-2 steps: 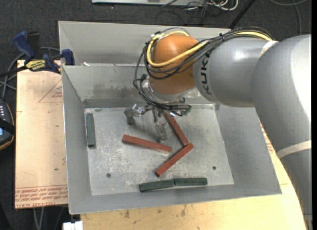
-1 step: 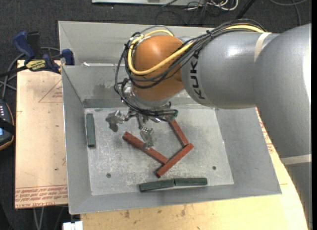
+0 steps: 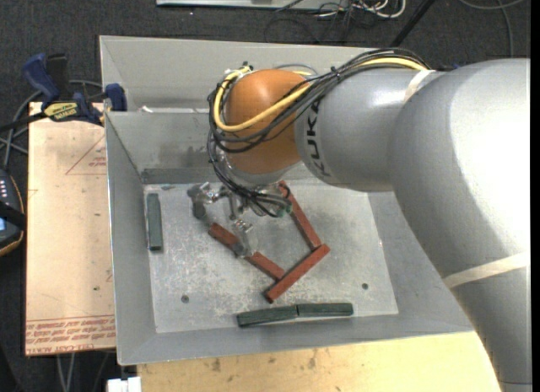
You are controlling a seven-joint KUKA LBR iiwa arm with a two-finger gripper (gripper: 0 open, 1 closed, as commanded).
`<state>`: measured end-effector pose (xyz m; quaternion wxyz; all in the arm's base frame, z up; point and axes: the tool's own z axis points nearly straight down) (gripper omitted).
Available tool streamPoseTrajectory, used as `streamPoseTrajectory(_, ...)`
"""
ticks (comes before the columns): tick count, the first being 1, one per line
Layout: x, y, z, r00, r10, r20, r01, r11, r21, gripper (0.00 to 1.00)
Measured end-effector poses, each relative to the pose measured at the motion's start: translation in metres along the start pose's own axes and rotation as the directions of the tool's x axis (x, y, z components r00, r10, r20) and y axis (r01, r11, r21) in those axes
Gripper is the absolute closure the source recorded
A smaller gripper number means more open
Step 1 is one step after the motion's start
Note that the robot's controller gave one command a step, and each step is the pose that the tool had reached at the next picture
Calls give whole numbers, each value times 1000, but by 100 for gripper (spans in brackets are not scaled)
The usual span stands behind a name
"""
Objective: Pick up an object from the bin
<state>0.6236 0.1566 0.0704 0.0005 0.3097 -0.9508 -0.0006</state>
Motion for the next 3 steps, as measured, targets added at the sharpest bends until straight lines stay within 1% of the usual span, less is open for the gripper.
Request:
streamPoseTrajectory(1, 105, -7, 1, 984, 179, -2, -179, 984, 0, 0)
streamPoseTrajectory(2, 102, -6, 0, 985, 175, 3, -175, 985, 1, 100)
streamPoseTrajectory(3, 103, 6, -143, 981, 192, 12, -192, 981, 3, 100)
